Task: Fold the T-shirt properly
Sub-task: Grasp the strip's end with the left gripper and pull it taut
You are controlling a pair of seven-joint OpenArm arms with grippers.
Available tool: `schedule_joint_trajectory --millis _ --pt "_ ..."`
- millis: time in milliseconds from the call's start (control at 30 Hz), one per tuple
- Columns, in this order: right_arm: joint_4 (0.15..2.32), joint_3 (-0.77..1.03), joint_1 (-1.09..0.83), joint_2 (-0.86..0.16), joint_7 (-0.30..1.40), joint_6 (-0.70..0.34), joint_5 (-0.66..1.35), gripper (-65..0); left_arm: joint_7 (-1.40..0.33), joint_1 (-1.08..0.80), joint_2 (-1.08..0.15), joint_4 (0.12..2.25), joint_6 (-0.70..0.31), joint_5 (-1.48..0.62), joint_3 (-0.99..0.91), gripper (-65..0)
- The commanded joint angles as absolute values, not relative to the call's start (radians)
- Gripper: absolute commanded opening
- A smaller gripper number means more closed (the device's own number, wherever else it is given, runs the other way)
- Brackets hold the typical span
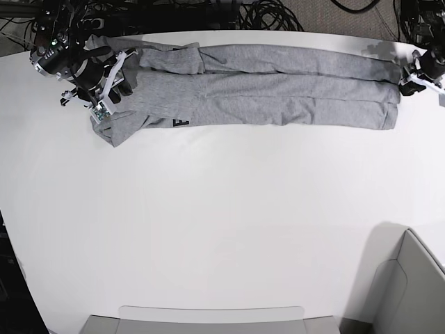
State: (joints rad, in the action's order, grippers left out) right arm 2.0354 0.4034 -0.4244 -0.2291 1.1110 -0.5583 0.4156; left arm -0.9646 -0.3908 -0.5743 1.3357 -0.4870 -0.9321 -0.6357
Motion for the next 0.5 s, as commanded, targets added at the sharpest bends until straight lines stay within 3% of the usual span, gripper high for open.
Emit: schedule_joint_trajectory --millis 0,200,467 --pt "2.051 0.407 -0.423 -0.242 1.099 -0.559 0.424 -47.1 -0.944 -0.387 -0.601 1.376 -0.495 -0.947 -0.648 -44.6" --pt "2.051 0.407 -0.424 -0.240 1.101 -0.559 0.424 -47.1 -0.947 -0.427 -0.601 1.463 -0.495 -0.944 -0.641 -44.6" --pt "2.051 0.407 -0.420 -0.242 1.101 -0.559 0.424 -47.1 -0.924 -0.421 -0.604 1.323 -0.487 -0.941 -0.630 -44.6"
